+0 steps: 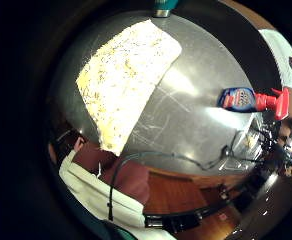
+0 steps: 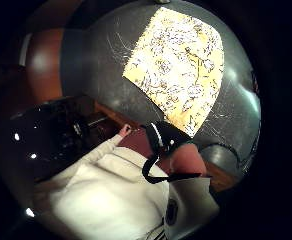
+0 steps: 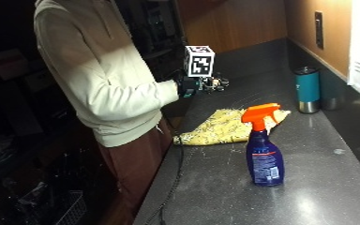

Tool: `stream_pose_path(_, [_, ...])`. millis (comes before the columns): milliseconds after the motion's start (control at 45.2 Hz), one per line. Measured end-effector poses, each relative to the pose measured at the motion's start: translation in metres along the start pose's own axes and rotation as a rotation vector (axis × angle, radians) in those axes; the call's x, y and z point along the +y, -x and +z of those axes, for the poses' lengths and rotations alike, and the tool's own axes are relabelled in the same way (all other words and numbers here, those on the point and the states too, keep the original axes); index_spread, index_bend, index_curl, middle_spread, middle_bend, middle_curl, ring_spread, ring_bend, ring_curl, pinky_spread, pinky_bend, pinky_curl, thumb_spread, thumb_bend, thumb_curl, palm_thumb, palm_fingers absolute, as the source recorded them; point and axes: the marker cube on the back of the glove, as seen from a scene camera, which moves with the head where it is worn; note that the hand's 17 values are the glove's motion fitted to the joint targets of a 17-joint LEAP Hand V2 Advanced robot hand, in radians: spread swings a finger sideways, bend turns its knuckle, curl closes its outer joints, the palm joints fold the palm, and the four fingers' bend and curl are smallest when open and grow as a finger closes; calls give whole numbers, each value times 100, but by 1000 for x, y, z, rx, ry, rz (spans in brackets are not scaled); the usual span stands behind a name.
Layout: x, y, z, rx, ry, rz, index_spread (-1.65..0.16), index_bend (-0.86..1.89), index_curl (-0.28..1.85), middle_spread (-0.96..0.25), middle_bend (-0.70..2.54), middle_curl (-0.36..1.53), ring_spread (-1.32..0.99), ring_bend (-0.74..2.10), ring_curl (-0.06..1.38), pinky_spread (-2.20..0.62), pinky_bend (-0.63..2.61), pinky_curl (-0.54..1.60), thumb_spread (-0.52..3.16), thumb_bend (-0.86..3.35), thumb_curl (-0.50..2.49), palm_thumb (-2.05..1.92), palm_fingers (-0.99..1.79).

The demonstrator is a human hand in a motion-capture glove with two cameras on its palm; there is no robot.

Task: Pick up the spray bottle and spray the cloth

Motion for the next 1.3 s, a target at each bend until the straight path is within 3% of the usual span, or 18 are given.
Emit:
stream_pose_path(243, [16,-22,1,-43,-161,5,-38,18,28,1,18,22,11,19,14,20,35,26,94,1,30,69,2])
stream_pose_path(840, [80,-131,-2,-311,-661,251,-37,13,28,0,19,27,5,27,22,19,36,32,95,-2,36,76,12])
stream_pose_path(1304, [73,-199,7,-573,-900,452,-34,11,23,0,21,31,2,33,26,16,40,34,96,-3,38,76,15])
